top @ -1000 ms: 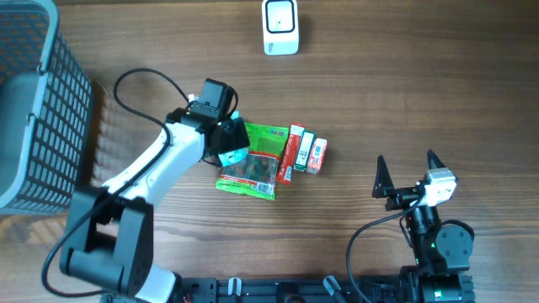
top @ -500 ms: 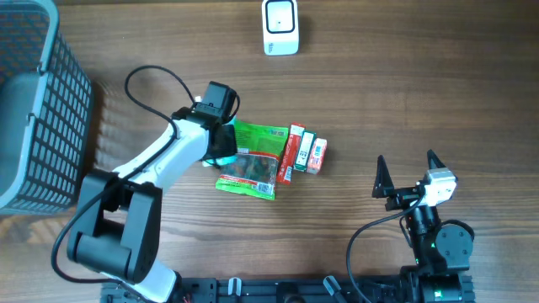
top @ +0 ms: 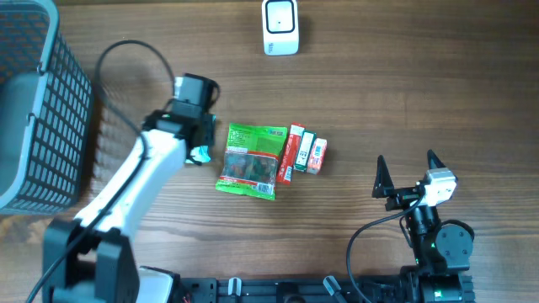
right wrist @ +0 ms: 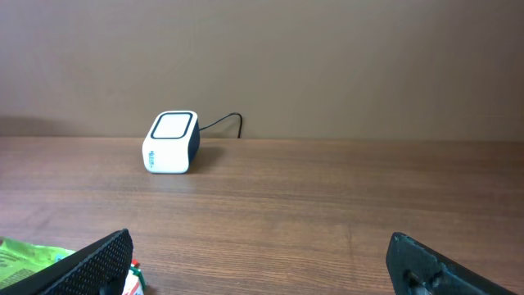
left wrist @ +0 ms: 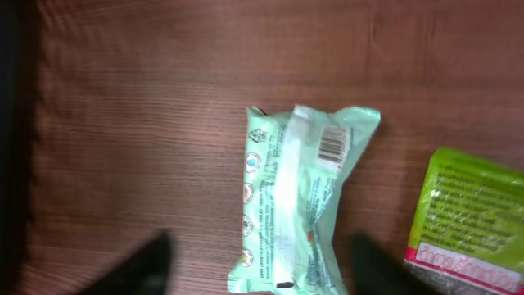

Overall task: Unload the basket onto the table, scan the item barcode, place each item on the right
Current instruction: 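Pull the wipes pack left off the snack bag and set it down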

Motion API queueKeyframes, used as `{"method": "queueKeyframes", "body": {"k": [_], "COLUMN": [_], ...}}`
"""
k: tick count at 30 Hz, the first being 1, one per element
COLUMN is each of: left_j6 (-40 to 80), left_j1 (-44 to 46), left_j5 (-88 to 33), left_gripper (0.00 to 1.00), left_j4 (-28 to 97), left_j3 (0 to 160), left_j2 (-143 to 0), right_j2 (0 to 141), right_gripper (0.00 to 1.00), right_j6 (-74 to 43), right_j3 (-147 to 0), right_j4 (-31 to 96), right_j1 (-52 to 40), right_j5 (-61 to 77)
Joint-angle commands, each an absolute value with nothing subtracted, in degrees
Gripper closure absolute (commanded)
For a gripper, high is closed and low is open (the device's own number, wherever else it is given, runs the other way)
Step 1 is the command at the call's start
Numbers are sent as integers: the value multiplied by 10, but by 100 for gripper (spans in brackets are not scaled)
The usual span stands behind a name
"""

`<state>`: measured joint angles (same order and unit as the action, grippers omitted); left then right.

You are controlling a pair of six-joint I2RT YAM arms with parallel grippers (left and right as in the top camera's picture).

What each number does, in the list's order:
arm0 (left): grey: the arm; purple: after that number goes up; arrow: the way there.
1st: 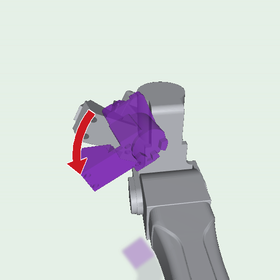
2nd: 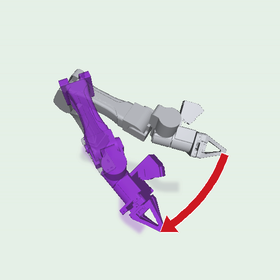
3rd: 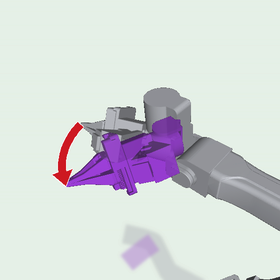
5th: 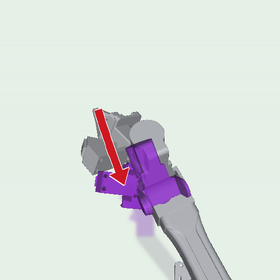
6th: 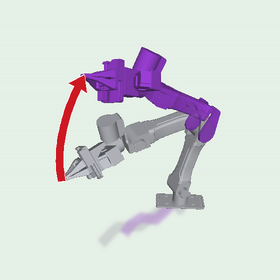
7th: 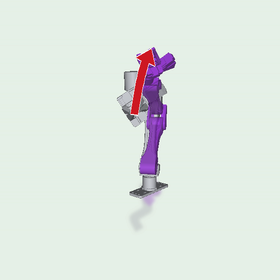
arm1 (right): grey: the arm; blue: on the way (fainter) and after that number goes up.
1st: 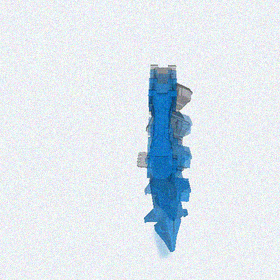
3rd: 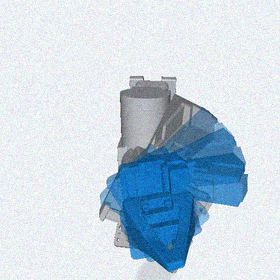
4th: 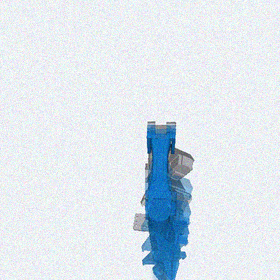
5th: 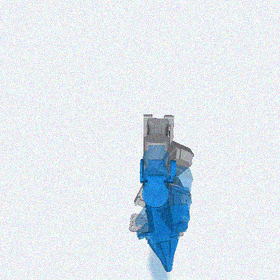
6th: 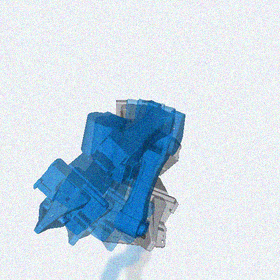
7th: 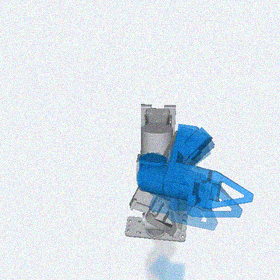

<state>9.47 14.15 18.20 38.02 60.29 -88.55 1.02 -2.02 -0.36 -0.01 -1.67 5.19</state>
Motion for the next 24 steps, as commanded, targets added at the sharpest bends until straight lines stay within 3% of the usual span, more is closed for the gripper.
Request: {"method": "queueKeyframes", "body": {"k": [1, 5, 16, 19, 21, 24], "left_j6": [176, 187, 187, 185, 185, 185], "left_j1": [72, 33, 38, 38, 36, 29], "left_j5": [28, -77, -69, -70, -70, -70], "left_gripper": [80, 88, 85, 89, 86, 67], "left_j4": [375, 386, 359, 373, 373, 393], "left_j3": [608, 604, 517, 514, 517, 544], "left_j2": [-875, -896, -1039, -1059, -1041, -986], "right_j2": [8, 8, 8, 8, 8, 8], "right_gripper": [0, 0, 0, 0, 0, 0], "right_j6": [-15, -15, -15, -15, -15, -15], "right_j3": [-3, -3, -3, -3, -3, -3], "right_j4": [-3, -3, -3, -3, -3, -3], "right_j1": [-15, -15, -15, -15, -15, -15], "right_j5": [61, 61, 61, 61, 61, 61]}}
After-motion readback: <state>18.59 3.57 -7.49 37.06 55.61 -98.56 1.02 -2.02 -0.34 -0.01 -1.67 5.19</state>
